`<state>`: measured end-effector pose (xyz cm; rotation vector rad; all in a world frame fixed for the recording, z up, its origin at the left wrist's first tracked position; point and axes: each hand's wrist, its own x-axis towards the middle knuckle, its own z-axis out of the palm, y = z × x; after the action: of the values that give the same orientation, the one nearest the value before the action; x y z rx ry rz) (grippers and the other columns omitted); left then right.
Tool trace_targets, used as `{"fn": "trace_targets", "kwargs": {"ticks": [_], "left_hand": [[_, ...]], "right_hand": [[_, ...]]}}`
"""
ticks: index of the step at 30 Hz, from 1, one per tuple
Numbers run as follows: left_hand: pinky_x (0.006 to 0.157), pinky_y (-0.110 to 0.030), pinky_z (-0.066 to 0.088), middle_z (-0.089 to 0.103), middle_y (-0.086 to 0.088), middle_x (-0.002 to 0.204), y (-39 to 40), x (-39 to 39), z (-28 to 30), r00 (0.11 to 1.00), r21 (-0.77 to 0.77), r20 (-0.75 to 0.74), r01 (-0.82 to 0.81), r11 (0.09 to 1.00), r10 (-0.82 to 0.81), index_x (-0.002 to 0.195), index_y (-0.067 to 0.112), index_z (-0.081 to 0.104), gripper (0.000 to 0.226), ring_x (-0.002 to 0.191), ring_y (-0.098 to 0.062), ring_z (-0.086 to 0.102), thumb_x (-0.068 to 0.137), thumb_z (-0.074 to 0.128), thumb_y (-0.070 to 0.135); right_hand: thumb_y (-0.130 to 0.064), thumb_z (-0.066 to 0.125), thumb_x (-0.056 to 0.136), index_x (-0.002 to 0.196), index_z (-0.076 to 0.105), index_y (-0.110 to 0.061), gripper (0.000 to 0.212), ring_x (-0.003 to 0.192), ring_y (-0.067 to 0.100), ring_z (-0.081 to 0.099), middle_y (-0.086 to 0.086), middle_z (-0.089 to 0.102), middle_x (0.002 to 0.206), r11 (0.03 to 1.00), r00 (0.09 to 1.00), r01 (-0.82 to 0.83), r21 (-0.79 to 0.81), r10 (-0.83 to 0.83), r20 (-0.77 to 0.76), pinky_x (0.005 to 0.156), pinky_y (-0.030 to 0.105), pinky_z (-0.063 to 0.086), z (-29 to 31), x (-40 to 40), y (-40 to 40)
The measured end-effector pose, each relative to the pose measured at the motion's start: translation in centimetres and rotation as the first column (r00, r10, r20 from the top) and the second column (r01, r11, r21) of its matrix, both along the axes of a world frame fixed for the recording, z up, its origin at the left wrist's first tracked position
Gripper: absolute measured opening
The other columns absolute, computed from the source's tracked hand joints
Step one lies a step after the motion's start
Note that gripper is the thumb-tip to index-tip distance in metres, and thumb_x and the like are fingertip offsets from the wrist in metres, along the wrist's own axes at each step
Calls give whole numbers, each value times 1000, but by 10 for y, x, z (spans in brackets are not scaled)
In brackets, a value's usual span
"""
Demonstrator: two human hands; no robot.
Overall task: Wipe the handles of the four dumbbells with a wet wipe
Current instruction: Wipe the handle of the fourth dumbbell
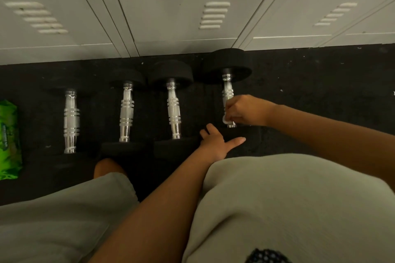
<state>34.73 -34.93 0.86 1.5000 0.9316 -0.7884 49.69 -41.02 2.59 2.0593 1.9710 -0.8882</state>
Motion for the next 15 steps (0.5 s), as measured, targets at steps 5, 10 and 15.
{"fn": "trace_targets", "kwargs": {"ticks": [5,10,15], "left_hand": [[105,-44,35,9,-11,153,-1,0,0,999,-17,19,-26,1000,26,150,16,2,101,137,-32,28,81,65,53],[104,-44,36,9,-11,153,0,0,-2,1000,-1,-2,-6,1000,6,150,15,1,103,137,-32,28,80,64,55],[105,-45,36,7,-11,153,-2,0,-1,1000,-5,8,-19,1000,19,150,17,0,103,137,-33,29,80,65,54]], "right_hand": [[-18,60,90,105,70,-8,21,97,21,63,10,63,110,985,989,138,105,-142,29,79,22,44,-7,9,5],[-21,55,92,110,68,-13,24,100,18,61,7,60,114,1000,1000,26,5,-26,-6,81,26,49,-6,0,-1],[-17,57,91,112,67,-6,25,103,25,59,13,60,115,973,980,180,146,-190,59,83,28,47,-11,6,3]]}}
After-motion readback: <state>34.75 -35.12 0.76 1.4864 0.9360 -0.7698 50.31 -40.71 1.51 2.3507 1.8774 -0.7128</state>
